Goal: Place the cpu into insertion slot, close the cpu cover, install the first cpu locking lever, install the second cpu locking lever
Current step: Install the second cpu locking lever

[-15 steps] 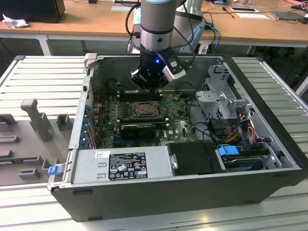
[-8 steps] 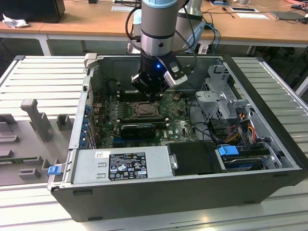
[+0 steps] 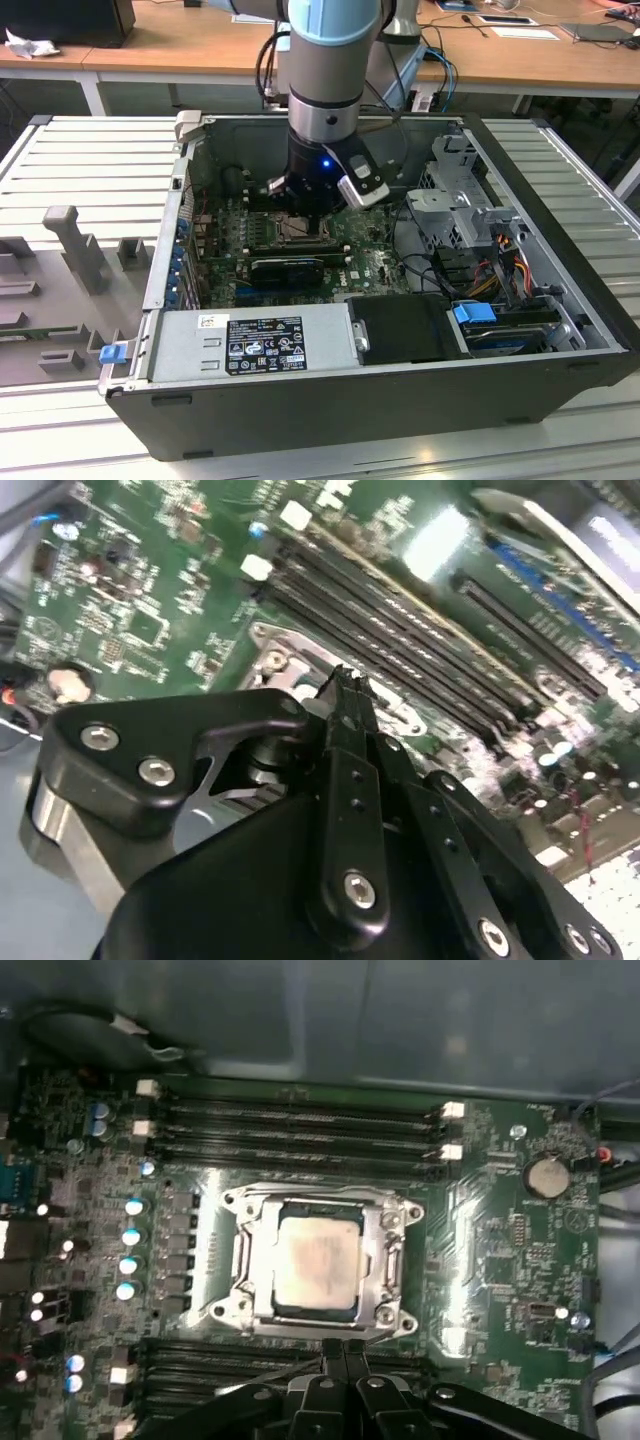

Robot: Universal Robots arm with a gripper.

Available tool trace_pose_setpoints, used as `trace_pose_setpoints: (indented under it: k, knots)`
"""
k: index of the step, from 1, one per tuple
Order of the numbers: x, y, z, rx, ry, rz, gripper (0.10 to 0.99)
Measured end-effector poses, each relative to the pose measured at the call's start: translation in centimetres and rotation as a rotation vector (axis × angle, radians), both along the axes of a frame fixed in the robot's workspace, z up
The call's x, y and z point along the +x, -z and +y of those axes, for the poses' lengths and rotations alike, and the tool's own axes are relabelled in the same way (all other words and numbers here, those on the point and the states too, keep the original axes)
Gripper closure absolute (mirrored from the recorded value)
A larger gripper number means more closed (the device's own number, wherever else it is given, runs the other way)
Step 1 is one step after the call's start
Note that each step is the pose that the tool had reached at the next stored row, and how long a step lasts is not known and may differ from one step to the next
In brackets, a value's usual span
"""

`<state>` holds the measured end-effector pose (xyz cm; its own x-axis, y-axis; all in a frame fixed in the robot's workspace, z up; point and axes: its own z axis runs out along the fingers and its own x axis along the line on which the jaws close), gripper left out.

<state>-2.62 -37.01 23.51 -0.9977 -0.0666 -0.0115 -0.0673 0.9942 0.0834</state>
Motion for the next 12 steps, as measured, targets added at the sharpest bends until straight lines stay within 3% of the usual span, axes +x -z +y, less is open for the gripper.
trace_pose_setpoints:
  k: [6, 12]
  knots:
    - [-2.45, 0.44, -0.39, 0.005, 0.000, -0.0001, 0.980]
    - [-3.06, 1.96, -0.56, 0.019, -0.014, 0.0002, 0.980]
